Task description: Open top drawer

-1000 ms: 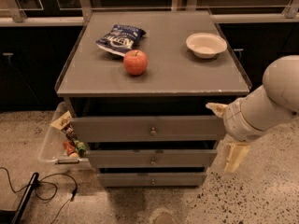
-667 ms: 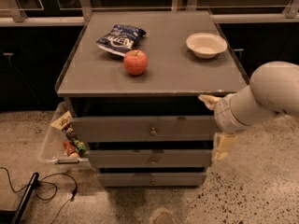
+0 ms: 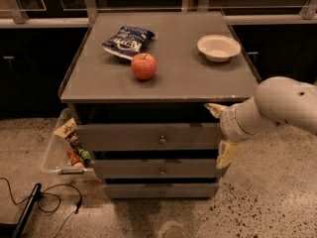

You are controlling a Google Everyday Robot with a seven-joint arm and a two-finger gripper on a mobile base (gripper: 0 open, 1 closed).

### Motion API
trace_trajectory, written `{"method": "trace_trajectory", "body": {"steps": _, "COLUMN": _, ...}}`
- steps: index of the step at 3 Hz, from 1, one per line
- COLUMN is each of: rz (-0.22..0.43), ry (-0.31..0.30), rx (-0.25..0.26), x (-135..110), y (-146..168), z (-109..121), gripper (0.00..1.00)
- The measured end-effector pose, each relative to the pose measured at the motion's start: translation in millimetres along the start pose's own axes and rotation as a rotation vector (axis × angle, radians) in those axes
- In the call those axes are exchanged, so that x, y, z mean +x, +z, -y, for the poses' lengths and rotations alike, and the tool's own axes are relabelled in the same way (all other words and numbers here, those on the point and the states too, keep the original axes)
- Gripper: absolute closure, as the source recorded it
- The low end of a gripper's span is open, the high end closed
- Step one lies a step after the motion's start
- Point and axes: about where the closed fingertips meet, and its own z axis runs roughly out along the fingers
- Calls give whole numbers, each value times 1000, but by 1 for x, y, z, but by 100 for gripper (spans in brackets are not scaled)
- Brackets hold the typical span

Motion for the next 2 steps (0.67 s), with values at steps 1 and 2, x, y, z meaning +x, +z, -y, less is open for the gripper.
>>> {"method": "trace_trajectory", "body": {"steps": 1, "rz": 9, "ry": 39, "rx": -18, "x": 30, "y": 18, "z": -19, "gripper": 0}}
{"method": "trace_trajectory", "body": {"steps": 2, "rz": 17, "ry": 30, "rx": -14, "x": 33, "y": 23, "z": -10, "gripper": 0}}
